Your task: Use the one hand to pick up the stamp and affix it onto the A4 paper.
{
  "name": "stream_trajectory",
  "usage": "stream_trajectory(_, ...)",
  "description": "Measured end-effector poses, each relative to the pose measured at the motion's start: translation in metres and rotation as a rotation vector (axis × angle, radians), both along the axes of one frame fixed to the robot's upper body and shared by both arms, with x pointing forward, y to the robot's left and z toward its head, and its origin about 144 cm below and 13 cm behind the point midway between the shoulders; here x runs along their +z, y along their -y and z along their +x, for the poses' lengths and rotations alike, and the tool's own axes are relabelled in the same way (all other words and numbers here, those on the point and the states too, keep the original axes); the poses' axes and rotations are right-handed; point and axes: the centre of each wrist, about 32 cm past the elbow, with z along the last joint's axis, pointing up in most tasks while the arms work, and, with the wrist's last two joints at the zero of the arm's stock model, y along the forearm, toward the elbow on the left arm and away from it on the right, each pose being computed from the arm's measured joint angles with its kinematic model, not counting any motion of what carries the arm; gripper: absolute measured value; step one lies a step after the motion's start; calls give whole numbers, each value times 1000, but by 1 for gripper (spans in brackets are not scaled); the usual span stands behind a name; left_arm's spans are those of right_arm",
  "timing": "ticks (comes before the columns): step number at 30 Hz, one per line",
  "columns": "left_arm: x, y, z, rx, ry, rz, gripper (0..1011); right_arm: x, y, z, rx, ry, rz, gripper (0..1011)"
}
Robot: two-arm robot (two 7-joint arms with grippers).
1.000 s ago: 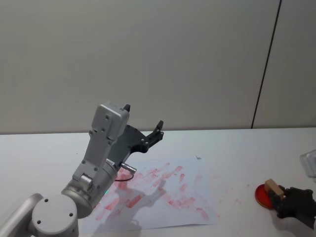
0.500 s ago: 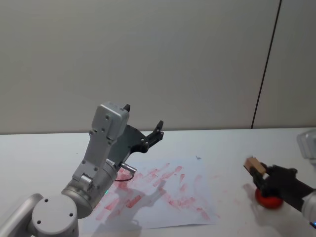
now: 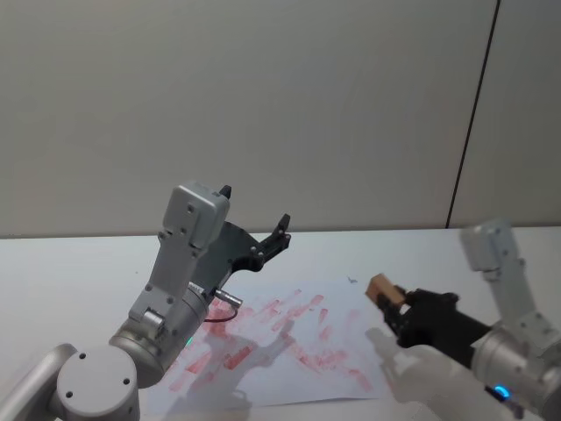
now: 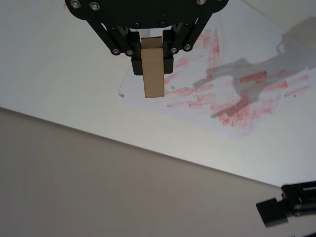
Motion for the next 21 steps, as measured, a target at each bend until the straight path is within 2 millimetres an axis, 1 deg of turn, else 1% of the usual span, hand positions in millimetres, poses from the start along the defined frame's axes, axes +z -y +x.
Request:
stream_trajectory(6, 0, 0, 0, 0, 0, 0, 1001, -9, -15, 5, 15, -53, -32, 219)
stream_trajectory(8, 0, 0, 0, 0, 0, 0, 1001, -15, -24, 8, 20, -88, -63, 219)
stream_trajectory(9, 0, 0, 0, 0, 0, 0, 1001, -15, -24, 8, 20, -88, -63, 220)
stream_trajectory(15, 0, 0, 0, 0, 0, 0, 1001, -31, -40, 12, 22, -154, -117, 219)
stream_trajectory(21, 0, 0, 0, 0, 0, 0, 1001, -36, -50, 15, 19, -174, -138, 219)
